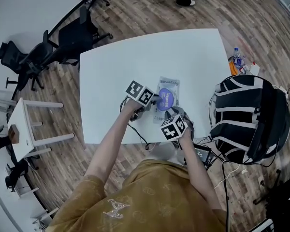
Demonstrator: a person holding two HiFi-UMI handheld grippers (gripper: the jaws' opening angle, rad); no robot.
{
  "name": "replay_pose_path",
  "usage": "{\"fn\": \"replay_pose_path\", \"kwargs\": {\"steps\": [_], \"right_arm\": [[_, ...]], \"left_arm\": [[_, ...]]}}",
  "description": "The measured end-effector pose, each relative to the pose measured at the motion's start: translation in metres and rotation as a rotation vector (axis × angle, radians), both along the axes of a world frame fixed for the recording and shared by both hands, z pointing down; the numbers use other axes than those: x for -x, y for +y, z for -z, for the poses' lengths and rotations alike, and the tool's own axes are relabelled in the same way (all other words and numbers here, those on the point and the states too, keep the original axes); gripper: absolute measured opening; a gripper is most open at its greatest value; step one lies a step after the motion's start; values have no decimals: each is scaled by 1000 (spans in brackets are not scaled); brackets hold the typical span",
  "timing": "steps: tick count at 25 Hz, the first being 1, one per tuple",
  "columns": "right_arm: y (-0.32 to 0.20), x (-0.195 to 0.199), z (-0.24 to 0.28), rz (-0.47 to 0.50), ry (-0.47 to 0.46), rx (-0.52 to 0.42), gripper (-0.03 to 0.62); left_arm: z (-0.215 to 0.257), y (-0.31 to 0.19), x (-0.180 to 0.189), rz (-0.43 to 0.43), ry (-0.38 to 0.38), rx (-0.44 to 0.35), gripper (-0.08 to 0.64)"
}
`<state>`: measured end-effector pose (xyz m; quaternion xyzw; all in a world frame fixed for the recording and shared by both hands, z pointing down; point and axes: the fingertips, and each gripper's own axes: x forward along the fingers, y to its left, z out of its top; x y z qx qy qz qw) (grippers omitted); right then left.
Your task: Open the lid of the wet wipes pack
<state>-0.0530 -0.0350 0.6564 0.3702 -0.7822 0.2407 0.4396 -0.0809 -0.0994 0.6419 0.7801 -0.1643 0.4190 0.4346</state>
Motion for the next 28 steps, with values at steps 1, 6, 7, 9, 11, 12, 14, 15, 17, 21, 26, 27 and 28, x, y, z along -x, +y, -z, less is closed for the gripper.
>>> {"fn": "replay_pose_path", "kwargs": {"steps": [1, 6, 7, 9, 11, 12, 14, 15, 17, 21, 26, 27, 28], "right_arm": [[0, 0, 0, 2, 0, 5, 91], [1, 0, -1, 0, 3, -20, 91], [1, 0, -1, 2, 6, -28, 91], [0, 1, -1, 8, 16, -34, 89], [0, 1, -2, 10, 18, -28, 89], [0, 1, -2, 8, 14, -24, 89], [0, 1, -1, 4, 7, -21, 89], [0, 1, -1, 3, 6, -22, 89], [1, 1, -1, 5, 8, -23, 89], [0, 1, -3, 15, 16, -6, 89], [1, 2, -2, 13, 22, 19, 89], [1, 2, -2, 13, 22, 18, 89], [1, 2, -2, 11, 23, 15, 90]], "left_arm": [[-1, 1, 1, 5, -2, 11, 46], [-7, 3, 4, 4, -46, 45, 46], [-7, 2, 4, 24, -41, 63, 46], [-7, 1, 3, 55, -37, 96, 46], [-6, 1, 4, 63, -45, 109, 44], [-5, 1, 4, 63, -49, 107, 44], [-4, 1, 3, 65, -54, 104, 44], [-3, 1, 3, 69, -56, 105, 44], [-3, 1, 2, 80, -64, 109, 44], [-1, 2, 3, 102, -66, 125, 29], [5, 3, 2, 68, -82, 119, 21], [6, 3, 2, 57, -90, 112, 21], [7, 4, 2, 47, -98, 104, 21]]}}
